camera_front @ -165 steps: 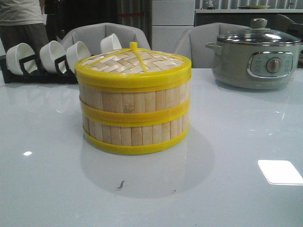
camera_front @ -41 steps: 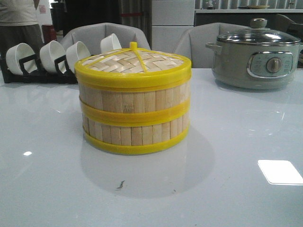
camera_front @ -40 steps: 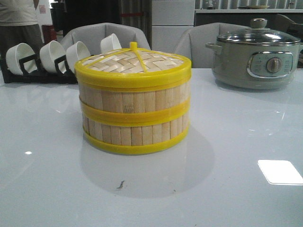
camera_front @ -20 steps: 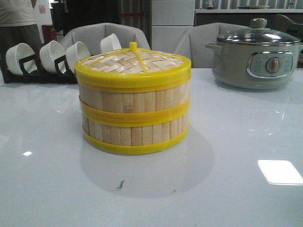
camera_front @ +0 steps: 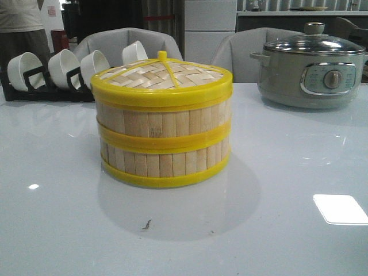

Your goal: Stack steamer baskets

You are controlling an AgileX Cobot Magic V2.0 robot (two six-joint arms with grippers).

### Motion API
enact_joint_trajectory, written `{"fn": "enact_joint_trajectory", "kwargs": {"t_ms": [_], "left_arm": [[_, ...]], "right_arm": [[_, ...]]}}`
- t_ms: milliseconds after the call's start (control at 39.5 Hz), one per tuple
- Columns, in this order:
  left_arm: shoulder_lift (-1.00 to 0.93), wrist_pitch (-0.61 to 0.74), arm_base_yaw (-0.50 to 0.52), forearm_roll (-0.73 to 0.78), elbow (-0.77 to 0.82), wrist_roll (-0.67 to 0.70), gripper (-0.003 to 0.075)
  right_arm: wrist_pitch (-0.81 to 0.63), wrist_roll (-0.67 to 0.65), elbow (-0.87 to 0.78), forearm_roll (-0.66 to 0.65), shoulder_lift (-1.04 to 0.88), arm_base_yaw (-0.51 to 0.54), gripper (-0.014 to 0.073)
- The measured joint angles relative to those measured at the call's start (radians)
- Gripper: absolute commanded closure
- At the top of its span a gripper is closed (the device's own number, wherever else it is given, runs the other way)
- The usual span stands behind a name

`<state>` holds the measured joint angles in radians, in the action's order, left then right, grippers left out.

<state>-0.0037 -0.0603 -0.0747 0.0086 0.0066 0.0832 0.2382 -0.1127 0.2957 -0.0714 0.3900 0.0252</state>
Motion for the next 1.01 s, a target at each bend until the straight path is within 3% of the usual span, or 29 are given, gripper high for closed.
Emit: {"fn": "enact_joint_trajectory", "kwargs": {"t_ms": [228, 531, 810, 1012], "left_arm": [[0.0, 0.0, 0.0, 0.0, 0.0, 0.0, 0.0626], [0.0, 0.0, 0.0, 0.0, 0.0, 0.0, 0.0626], [0.0, 0.0, 0.0, 0.0, 0.0, 0.0, 0.0626], [0.0, 0.0, 0.0, 0.0, 0.0, 0.0, 0.0626]], "right_arm": [[-0.065, -0.004, -0.082, 0.014, -0.037, -0.076, 0.0537], [-0.229, -0.004, -0.294, 0.025, -0.231, -0.084, 0.0537], [-0.183, -0.006, -0.326, 0.027, -0.388, -0.086, 0.0537], [-0.171, -0.006, -0.326, 0.027, -0.4, -0.086, 0.0537]]}}
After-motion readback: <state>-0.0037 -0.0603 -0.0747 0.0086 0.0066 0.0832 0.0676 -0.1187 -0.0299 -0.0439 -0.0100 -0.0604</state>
